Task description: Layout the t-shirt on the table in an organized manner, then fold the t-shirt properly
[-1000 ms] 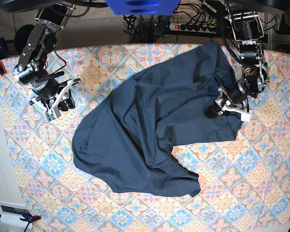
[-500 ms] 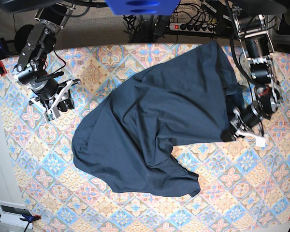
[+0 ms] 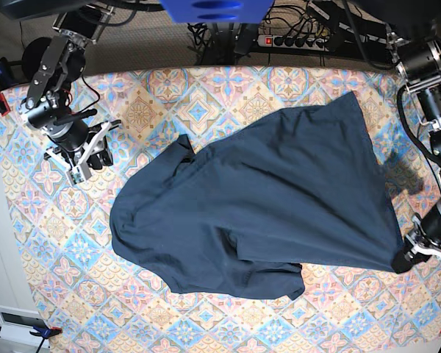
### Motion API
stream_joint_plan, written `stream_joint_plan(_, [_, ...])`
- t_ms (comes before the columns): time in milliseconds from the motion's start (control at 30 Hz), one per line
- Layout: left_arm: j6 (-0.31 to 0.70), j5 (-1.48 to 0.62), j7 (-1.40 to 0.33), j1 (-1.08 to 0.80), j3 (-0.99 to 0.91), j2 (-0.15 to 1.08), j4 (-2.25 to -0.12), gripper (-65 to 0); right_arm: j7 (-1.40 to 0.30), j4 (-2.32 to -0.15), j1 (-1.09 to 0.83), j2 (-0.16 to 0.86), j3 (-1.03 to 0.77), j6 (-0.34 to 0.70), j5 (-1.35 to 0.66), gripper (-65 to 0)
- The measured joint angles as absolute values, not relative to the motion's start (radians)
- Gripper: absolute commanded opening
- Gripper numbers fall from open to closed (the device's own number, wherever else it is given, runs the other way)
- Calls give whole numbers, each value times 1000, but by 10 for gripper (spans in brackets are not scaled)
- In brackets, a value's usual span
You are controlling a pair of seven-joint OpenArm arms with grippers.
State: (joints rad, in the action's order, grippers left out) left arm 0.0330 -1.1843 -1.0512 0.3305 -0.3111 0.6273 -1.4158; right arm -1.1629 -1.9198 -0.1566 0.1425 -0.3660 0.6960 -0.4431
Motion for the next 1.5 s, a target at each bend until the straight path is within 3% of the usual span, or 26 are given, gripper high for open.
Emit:
stream_joint_plan(133, [33, -1170, -1051, 368, -309, 688, -1413, -650, -1163, -1920, -155, 142, -364, 696, -442, -504])
stream_joint_plan(300, [36, -972, -973, 379, -311, 694, -1386, -642, -1163, -1920, -155, 142, -350, 696, -442, -504])
stream_joint_plan(433, [32, -836, -878, 374, -310, 662, -1317, -523, -1163, -1920, -155, 141, -320, 696, -444, -504])
stream_joint_plan(567, [35, -734, -828, 375, -310, 657, -1279, -444, -1164, -1920, -155, 142, -321, 696, -445, -504])
stream_joint_plan(733, [33, -674, -866, 417, -314, 657, -1241, -385, -1164, -1920, -155, 142, -321, 696, -443, -504])
stream_joint_plan(833, [35, -740, -998, 415, -317, 658, -1243, -378, -1164, -1920, -156, 144, -289, 696, -442, -502])
stream_joint_plan(1033, [31, -1008, -1162, 138, -434, 642, -1481, -378, -1163, -1920, -156, 139, -241, 699, -446, -501])
stream_joint_plan(1300, [31, -1056, -1169, -308, -687, 511, -1809, -376, -1156, -1919, -150, 141, -239, 696, -450, -501])
stream_joint_plan(1500, [26, -1043, -1166, -407, -725, 434, -1811, -377, -1166, -1917, -153, 147, -240, 695, -435, -501])
